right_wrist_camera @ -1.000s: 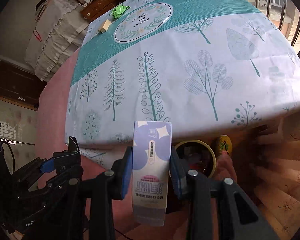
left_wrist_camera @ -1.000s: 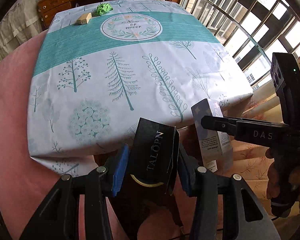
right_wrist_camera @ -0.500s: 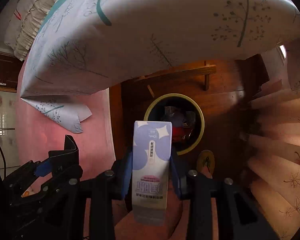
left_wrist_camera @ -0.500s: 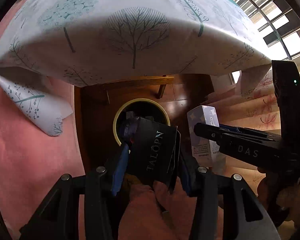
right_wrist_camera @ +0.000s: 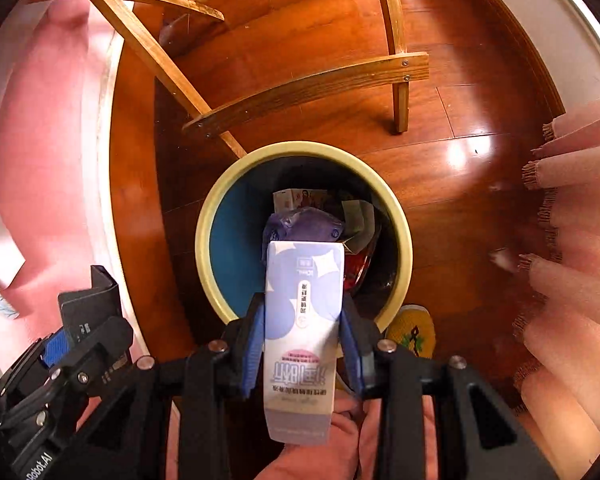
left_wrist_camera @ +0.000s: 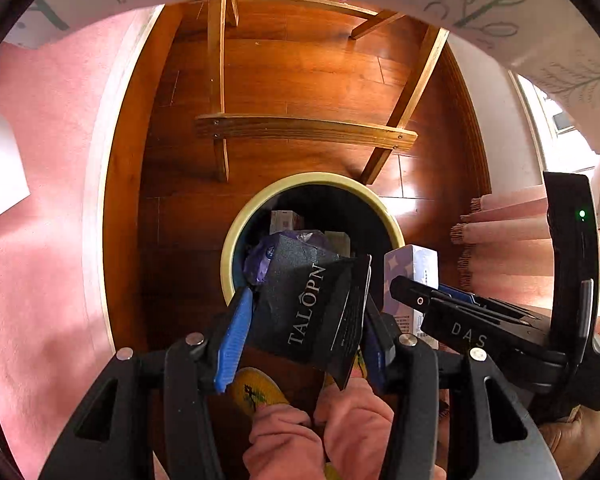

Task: Collect trash
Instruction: 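Carry the black box and milk carton over the wastebasket and open both tools, then raise both open tools back toward the table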

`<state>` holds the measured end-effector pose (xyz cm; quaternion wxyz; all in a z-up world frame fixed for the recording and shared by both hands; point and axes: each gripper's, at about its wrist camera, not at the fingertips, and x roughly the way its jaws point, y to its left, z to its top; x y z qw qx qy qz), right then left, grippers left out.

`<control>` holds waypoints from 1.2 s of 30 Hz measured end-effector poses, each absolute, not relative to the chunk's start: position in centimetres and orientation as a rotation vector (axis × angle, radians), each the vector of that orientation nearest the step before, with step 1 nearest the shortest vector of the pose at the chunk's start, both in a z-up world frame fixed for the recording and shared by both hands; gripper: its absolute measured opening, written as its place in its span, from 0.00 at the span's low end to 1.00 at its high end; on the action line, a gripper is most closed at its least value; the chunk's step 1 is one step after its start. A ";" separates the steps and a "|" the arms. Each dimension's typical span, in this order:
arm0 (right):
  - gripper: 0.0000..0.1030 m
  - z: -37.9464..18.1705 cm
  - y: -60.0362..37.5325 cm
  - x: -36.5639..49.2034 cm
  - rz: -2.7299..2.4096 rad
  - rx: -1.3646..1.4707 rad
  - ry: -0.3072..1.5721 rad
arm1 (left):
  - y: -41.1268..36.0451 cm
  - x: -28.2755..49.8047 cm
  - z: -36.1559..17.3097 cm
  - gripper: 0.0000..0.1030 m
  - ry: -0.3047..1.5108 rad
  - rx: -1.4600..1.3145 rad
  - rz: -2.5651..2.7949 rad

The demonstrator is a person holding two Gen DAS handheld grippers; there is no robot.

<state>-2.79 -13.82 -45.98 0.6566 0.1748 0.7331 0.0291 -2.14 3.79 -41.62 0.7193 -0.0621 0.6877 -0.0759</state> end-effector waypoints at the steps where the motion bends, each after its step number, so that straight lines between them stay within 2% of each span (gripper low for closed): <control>1: 0.35 -46.7 -13.7 -2.6 0.062 0.404 1.674 | 3.8 -2.1 -42.1 0.51 1.525 -0.138 -0.173; 2: 0.44 -47.2 -13.8 -2.4 0.057 0.412 1.688 | 4.0 -2.0 -42.4 0.58 1.534 -0.144 -0.177; 3: 0.60 -47.5 -13.8 -2.3 0.052 0.420 1.696 | 4.1 -2.0 -42.6 0.73 1.545 -0.145 -0.174; 4: 0.66 -47.5 -13.8 -2.2 0.052 0.429 1.690 | 4.3 -1.9 -42.6 0.79 1.548 -0.144 -0.168; 5: 0.70 -47.4 -13.8 -2.2 0.057 0.438 1.677 | 4.5 -1.9 -42.4 0.84 1.539 -0.142 -0.158; 8: 0.71 -46.6 -13.8 -2.1 0.079 0.435 1.651 | 4.8 -1.9 -41.7 0.94 1.527 -0.136 -0.144; 15: 0.71 -41.3 -13.8 -2.7 0.089 0.413 1.595 | 5.8 -3.0 -37.0 0.95 1.476 -0.127 -0.096; 29: 0.71 -23.1 -15.3 -7.7 0.115 0.415 1.435 | 7.4 -6.6 -16.9 0.95 1.268 -0.048 -0.096; 36: 0.71 -12.4 -15.7 -8.8 0.119 0.357 1.241 | 7.8 -7.3 -7.4 0.95 1.145 0.021 -0.171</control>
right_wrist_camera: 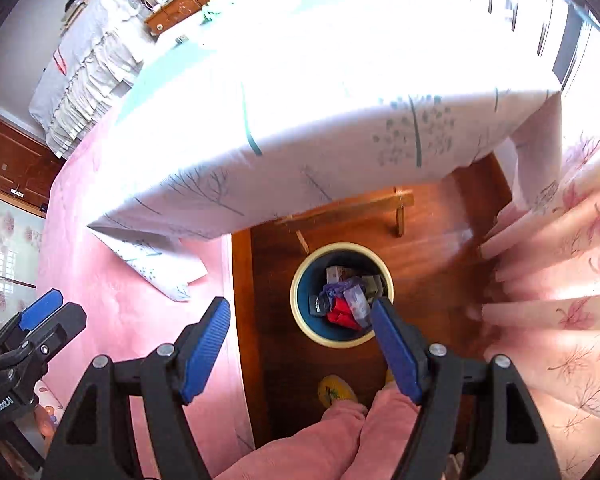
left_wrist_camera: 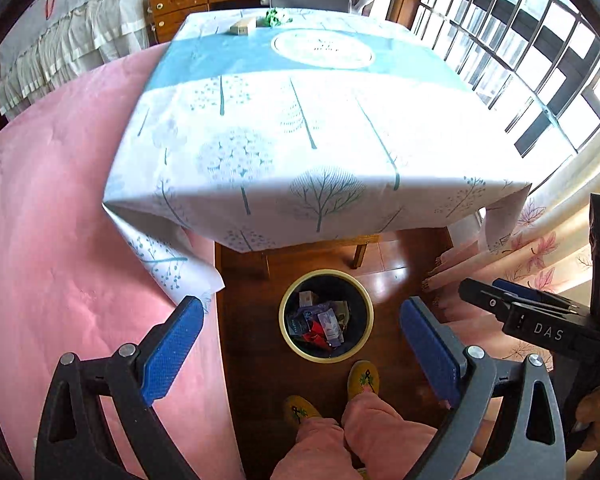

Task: Collect trash
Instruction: 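Raise both open tools back toward the table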

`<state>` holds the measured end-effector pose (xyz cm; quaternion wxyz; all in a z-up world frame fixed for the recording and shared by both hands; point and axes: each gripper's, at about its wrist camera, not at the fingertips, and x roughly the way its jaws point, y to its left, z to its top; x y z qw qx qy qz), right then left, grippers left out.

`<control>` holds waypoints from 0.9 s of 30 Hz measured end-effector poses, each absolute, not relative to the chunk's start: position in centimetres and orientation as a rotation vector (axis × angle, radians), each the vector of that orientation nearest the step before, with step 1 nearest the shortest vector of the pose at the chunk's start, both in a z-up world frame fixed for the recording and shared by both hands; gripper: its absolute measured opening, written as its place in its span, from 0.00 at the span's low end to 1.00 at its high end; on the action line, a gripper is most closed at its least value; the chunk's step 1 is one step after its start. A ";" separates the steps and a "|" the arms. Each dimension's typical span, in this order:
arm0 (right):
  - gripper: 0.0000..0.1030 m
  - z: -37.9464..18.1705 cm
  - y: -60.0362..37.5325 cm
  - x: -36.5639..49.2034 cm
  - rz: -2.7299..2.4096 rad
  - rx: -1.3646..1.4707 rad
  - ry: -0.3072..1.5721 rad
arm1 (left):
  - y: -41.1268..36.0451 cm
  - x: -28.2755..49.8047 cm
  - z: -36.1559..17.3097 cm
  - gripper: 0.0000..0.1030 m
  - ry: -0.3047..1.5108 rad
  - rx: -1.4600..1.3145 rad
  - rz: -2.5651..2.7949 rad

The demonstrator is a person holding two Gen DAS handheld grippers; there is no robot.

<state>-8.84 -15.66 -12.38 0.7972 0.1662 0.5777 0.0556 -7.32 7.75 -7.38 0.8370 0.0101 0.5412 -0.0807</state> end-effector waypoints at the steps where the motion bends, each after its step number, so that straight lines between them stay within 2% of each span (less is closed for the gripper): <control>1: 0.71 -10.9 -15.7 -8.8 0.119 0.336 1.207 | 7.8 -7.4 -6.2 0.95 1.124 0.035 -0.173; 7: 0.71 -5.1 -16.1 -8.6 0.123 0.306 1.044 | 8.6 -7.0 -0.7 0.95 1.010 0.066 -0.189; 16: 0.71 -0.9 -15.3 -4.8 0.162 0.250 0.951 | 10.4 -4.2 6.0 0.95 0.890 0.086 -0.132; 27: 0.71 2.7 -13.8 7.5 0.293 0.210 0.859 | 12.9 5.3 9.4 0.95 0.831 0.020 0.041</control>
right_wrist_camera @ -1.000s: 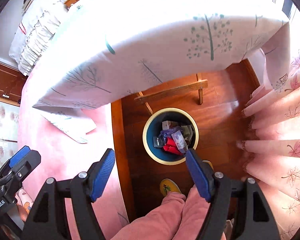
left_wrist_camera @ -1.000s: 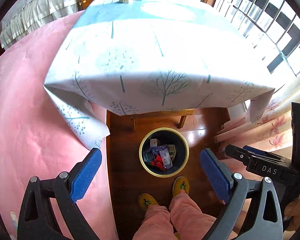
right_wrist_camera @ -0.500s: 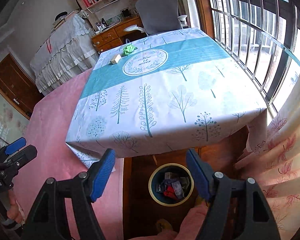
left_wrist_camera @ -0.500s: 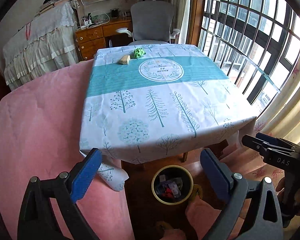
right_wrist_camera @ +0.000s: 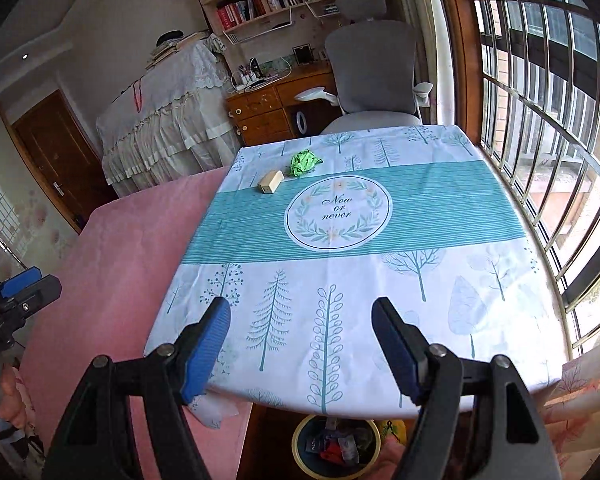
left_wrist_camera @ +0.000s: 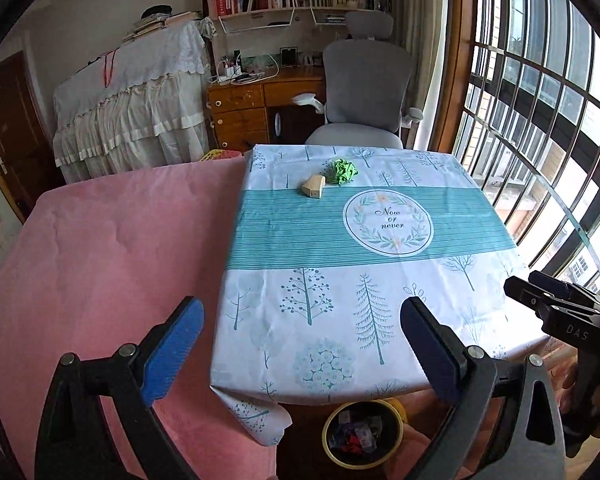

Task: Collect trash
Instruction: 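Raise both open tools back toward the table, then grasp the beige block with the left tool while the right tool grasps the green crumpled paper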

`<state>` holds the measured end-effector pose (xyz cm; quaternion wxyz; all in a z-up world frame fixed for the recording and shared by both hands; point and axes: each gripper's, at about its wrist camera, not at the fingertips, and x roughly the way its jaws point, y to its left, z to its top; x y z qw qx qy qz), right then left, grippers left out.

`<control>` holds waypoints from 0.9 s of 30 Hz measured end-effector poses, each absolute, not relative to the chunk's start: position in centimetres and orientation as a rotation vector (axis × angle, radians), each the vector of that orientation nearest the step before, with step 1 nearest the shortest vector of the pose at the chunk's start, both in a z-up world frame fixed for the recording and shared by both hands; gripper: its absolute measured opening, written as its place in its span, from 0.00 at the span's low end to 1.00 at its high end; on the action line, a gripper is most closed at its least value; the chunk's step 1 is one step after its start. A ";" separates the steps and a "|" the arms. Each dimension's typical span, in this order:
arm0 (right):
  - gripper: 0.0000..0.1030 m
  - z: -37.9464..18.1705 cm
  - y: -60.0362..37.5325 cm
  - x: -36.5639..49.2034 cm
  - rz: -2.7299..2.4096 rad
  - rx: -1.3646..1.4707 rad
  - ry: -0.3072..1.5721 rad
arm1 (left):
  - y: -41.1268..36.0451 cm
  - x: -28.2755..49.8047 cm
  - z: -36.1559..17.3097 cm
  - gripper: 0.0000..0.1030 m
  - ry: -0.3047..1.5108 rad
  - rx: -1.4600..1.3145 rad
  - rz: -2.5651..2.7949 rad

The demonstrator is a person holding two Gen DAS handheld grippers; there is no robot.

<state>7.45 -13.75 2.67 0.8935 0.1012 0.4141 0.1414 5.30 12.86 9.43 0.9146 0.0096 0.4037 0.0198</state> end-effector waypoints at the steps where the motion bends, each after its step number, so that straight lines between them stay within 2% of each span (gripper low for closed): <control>1: 0.71 2.4 -13.6 9.1 0.308 0.211 0.864 | 12.9 6.9 9.1 0.95 0.839 0.015 0.059; 8: 0.71 -1.0 -12.2 22.1 0.447 0.190 0.940 | 11.7 21.0 4.6 0.95 0.958 0.001 0.153; 15: 0.71 -5.9 -10.4 34.7 0.551 0.149 1.055 | 10.7 34.6 -3.0 0.95 1.107 -0.027 0.231; 23: 0.72 -10.4 -8.4 46.2 0.556 0.182 1.147 | 10.8 44.8 -9.9 0.94 1.202 -0.055 0.251; 27: 0.72 -12.6 -7.7 50.9 0.521 0.258 1.210 | 10.9 48.9 -11.5 0.90 1.218 -0.064 0.239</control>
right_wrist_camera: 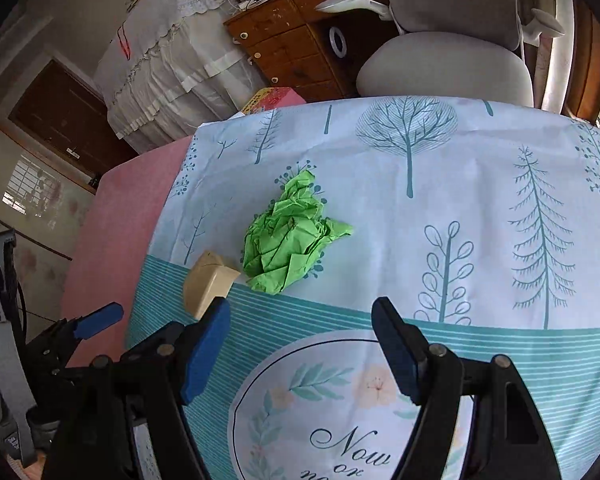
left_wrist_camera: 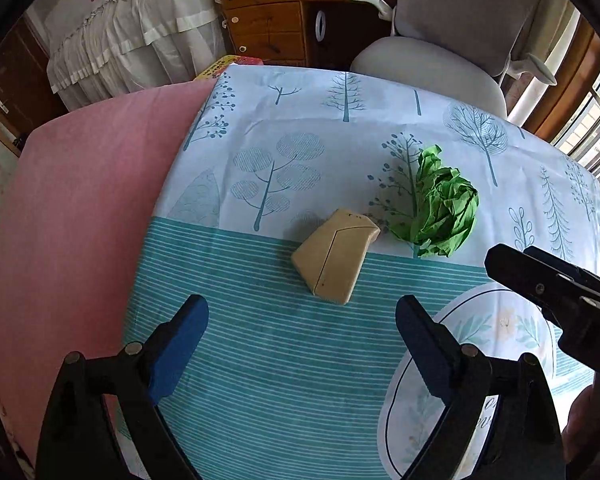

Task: Collect trash
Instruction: 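Grasp the beige block with the left tool while the right tool grasps the green crumpled paper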

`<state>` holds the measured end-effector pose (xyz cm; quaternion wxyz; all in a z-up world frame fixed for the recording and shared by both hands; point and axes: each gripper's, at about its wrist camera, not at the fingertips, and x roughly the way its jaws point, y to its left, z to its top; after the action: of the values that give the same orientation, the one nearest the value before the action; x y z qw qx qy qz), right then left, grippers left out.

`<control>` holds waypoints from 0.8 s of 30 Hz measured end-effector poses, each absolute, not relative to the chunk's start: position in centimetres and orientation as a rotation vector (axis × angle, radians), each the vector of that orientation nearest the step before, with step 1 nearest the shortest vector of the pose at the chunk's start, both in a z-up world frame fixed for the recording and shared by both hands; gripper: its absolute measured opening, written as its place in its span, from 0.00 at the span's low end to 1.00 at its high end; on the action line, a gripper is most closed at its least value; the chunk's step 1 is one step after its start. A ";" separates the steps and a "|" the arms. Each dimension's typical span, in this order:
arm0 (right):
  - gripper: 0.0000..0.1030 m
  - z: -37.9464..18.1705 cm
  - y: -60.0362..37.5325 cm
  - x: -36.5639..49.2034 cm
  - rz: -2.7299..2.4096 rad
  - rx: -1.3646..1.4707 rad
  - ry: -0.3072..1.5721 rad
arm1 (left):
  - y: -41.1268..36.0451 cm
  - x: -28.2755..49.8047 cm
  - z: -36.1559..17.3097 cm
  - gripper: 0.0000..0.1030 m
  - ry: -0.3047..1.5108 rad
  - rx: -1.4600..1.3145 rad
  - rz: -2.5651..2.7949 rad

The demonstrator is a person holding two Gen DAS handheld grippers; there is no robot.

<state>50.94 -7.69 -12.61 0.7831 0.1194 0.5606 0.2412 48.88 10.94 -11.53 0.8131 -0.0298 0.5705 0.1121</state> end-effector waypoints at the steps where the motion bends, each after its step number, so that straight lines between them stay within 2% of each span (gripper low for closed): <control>1: 0.72 -13.1 -7.6 51.8 0.512 0.276 1.224 | 11.1 49.8 -11.7 0.89 1.220 -0.067 0.235; 4: 0.72 -14.0 -6.8 54.0 0.507 0.308 1.243 | 11.7 51.7 -12.8 0.88 1.241 -0.080 0.246; 7: 0.72 -14.5 -5.8 55.2 0.506 0.309 1.257 | 12.4 52.8 -14.2 0.75 1.291 -0.108 0.243; 10: 0.72 -15.1 -4.6 55.8 0.505 0.280 1.276 | 13.0 53.0 -15.2 0.67 1.322 -0.144 0.235; 12: 0.71 -15.3 -4.1 55.7 0.503 0.249 1.265 | 13.2 53.0 -15.7 0.48 1.340 -0.170 0.219; 13: 0.71 -15.4 -3.8 55.5 0.507 0.237 1.264 | 13.2 53.0 -15.7 0.45 1.330 -0.175 0.218; 14: 0.62 -15.4 -3.6 55.4 0.516 0.230 1.259 | 13.2 53.0 -15.7 0.45 1.331 -0.170 0.219; 15: 0.39 -15.5 -3.5 55.2 0.532 0.230 1.258 | 13.2 53.0 -15.7 0.44 1.329 -0.165 0.217; 24: 0.37 -15.0 -6.3 51.9 0.546 0.287 1.252 | 11.8 49.2 -14.0 0.44 1.308 -0.178 0.202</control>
<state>51.91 -6.34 -15.02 0.7662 0.1320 0.5765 0.2512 49.20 11.77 -14.01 0.7852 -0.0825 0.6066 0.0935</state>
